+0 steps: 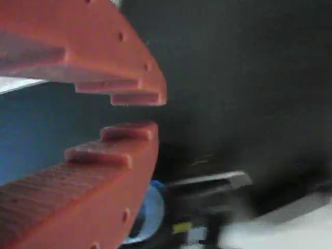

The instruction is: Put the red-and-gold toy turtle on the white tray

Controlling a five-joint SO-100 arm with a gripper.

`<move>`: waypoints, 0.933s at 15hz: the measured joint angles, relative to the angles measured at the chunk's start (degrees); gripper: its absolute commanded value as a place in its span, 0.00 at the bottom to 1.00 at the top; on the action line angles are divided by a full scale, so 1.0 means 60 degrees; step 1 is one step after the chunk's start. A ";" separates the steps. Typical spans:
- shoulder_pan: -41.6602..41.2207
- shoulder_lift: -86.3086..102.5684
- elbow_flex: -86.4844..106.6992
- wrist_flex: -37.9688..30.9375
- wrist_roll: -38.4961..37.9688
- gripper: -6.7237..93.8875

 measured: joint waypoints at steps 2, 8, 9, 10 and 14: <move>-0.0513 0.1860 0.2725 -0.0718 -0.0117 0.07; -0.0396 0.8643 0.9990 -0.0674 -0.0762 0.07; -0.0220 0.9639 1.0532 -0.0308 -0.0850 0.07; -0.0190 1.0518 1.0942 0.0176 -0.0879 0.07; -0.0205 1.1821 1.1265 0.2109 -0.0879 0.07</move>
